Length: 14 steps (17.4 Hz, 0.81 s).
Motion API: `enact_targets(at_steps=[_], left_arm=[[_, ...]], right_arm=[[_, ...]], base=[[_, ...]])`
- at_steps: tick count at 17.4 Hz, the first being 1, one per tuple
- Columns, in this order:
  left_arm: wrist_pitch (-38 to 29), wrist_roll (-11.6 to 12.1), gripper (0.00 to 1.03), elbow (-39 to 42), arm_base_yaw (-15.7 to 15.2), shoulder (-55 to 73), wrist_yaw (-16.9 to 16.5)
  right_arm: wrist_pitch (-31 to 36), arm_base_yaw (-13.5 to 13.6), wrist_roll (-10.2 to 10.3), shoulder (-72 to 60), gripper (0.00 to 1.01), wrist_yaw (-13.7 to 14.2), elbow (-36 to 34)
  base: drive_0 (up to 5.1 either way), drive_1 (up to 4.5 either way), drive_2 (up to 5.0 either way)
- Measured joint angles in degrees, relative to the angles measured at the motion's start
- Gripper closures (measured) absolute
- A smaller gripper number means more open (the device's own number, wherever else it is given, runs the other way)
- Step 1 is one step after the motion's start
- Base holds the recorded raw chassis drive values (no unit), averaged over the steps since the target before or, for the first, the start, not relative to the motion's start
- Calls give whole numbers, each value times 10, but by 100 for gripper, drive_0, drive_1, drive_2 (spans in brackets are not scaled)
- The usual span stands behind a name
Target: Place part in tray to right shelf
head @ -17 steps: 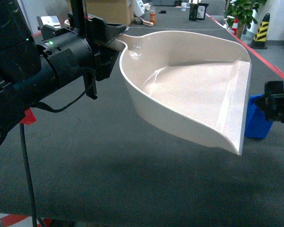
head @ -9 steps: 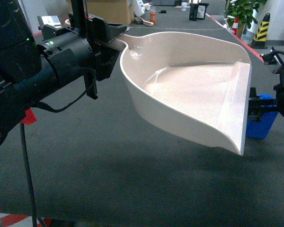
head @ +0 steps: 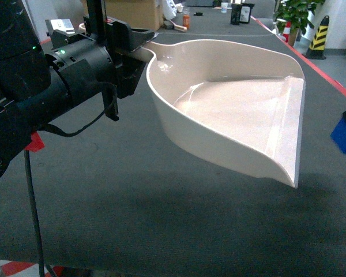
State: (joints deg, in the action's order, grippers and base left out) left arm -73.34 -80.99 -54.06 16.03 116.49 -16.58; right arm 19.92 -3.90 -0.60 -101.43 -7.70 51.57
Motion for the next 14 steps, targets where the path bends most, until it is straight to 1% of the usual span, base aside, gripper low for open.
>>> enact_targets(at_steps=[1, 2, 3, 4, 5, 7, 8, 9, 10, 11, 12, 13, 14], left_arm=[[0, 0, 88, 0, 0, 0, 0], [0, 0, 88, 0, 0, 0, 0], [0, 0, 88, 0, 0, 0, 0], [0, 0, 88, 0, 0, 0, 0], [0, 0, 88, 0, 0, 0, 0], [0, 0, 88, 0, 0, 0, 0], [0, 0, 88, 0, 0, 0, 0], [0, 0, 88, 0, 0, 0, 0], [0, 0, 88, 0, 0, 0, 0], [0, 0, 88, 0, 0, 0, 0], [0, 0, 88, 0, 0, 0, 0], [0, 0, 88, 0, 0, 0, -1], [0, 0, 88, 0, 0, 0, 0]], right_arm=[[-15, -8, 8, 62, 55, -16, -14], [-30, -8, 23, 123, 55, -37, -17], [-36, 5, 38, 172, 55, -55, -17], [-43, 29, 62, 215, 55, -77, -16], [-49, 66, 93, 254, 55, -96, -14], [-52, 134, 147, 268, 55, -111, -3], [-60, 172, 179, 254, 55, -104, 2], [-64, 208, 199, 226, 55, -96, 6], [-66, 234, 214, 199, 55, -84, 9], [-76, 256, 235, 168, 55, -88, 19], [-77, 267, 249, 146, 55, -93, 29], [-74, 272, 256, 126, 48, -94, 41], [-64, 271, 257, 116, 35, -76, 47]], base=[[0, 0, 0], [0, 0, 0], [0, 0, 0], [0, 0, 0], [0, 0, 0], [0, 0, 0], [0, 0, 0], [0, 0, 0], [0, 0, 0], [0, 0, 0], [0, 0, 0], [0, 0, 0], [0, 0, 0]])
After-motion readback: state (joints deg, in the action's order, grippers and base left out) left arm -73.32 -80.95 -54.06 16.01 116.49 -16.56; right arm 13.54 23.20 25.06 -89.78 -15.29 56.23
